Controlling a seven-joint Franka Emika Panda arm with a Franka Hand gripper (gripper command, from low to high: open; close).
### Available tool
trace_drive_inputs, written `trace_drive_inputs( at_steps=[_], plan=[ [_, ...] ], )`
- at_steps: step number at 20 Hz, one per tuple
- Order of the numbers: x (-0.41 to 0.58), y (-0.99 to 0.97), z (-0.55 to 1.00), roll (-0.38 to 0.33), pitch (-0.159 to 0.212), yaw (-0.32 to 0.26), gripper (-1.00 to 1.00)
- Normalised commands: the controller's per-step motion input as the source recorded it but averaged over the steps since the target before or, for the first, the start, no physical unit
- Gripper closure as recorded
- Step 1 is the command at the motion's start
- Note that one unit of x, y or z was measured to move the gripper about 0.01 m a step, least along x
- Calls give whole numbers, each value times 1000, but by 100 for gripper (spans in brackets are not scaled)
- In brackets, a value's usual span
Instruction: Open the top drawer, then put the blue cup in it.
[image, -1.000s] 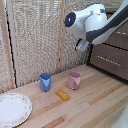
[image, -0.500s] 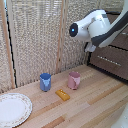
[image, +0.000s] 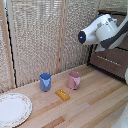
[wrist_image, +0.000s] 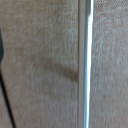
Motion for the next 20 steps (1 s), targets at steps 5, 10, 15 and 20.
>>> trace_drive_inputs(
  at_steps=[5,10,15,20],
  plan=[
    [90,-584,317,183,99,111,100],
    [0,-345,83,231,113,157,100],
    [43,-98,-34,48,73,76,100],
    [17,27,-5,-3,0,50,100]
  ],
)
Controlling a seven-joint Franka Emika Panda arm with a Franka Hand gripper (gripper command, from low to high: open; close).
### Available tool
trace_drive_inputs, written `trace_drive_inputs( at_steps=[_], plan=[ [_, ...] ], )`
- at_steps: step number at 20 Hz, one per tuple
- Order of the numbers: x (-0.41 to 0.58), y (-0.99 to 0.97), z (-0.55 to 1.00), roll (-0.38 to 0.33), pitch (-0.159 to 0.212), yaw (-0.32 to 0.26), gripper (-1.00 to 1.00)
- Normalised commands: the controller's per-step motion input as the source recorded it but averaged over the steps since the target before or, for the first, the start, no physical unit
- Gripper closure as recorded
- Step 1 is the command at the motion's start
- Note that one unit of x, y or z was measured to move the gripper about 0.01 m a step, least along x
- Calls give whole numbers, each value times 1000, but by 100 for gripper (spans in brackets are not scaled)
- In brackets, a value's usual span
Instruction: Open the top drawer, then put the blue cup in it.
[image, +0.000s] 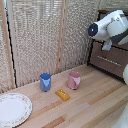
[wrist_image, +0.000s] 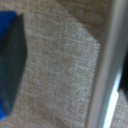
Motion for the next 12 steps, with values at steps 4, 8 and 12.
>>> trace_drive_inputs(
  at_steps=[4,8,12],
  plan=[
    [-126,220,-6,35,33,154,100],
    [-187,393,-56,84,30,167,100],
    [54,889,-13,80,58,34,100]
  ],
)
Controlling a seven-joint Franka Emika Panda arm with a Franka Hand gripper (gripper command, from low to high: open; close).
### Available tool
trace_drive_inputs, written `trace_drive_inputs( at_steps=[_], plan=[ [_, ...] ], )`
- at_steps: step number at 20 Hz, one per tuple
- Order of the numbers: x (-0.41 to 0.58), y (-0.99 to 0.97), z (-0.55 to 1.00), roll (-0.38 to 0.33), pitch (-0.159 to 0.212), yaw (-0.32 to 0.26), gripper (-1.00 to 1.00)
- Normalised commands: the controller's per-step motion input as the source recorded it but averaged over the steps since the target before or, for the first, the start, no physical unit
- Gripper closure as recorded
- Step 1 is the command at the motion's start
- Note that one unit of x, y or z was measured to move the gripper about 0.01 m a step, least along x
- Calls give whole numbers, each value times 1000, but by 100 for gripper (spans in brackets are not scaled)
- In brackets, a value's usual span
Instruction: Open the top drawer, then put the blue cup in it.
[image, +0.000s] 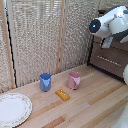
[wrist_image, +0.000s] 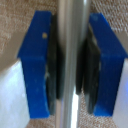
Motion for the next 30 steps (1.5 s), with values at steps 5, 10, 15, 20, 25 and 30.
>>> trace_drive_inputs(
  at_steps=[5,10,15,20,25,30],
  plan=[
    [214,938,-12,30,12,-42,100],
    [338,907,-16,0,4,-64,100],
    [623,613,-35,0,26,-81,100],
    [561,340,15,-16,43,-102,100],
    [-29,394,2,-65,20,-48,100],
    [-362,691,146,3,-74,25,100]
  ],
)
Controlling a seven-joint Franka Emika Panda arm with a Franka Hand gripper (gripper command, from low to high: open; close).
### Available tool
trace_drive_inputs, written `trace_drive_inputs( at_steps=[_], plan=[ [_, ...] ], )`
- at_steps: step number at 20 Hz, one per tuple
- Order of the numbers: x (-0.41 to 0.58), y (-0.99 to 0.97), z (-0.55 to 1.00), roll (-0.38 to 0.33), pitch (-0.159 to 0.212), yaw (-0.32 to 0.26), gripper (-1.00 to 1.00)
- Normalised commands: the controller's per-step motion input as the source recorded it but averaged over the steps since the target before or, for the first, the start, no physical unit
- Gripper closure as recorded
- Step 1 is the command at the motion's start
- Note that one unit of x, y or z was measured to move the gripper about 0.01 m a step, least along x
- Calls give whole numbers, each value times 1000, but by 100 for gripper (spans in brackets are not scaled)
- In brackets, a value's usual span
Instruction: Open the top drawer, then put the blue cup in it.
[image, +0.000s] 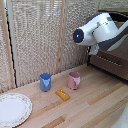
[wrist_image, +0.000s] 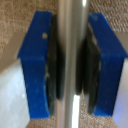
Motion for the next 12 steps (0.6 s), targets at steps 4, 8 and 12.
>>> trace_drive_inputs(
  at_steps=[4,8,12],
  plan=[
    [-27,359,-95,-7,22,42,-100],
    [34,115,194,-36,1,-77,-100],
    [0,6,409,41,0,-162,-100]
  ],
)
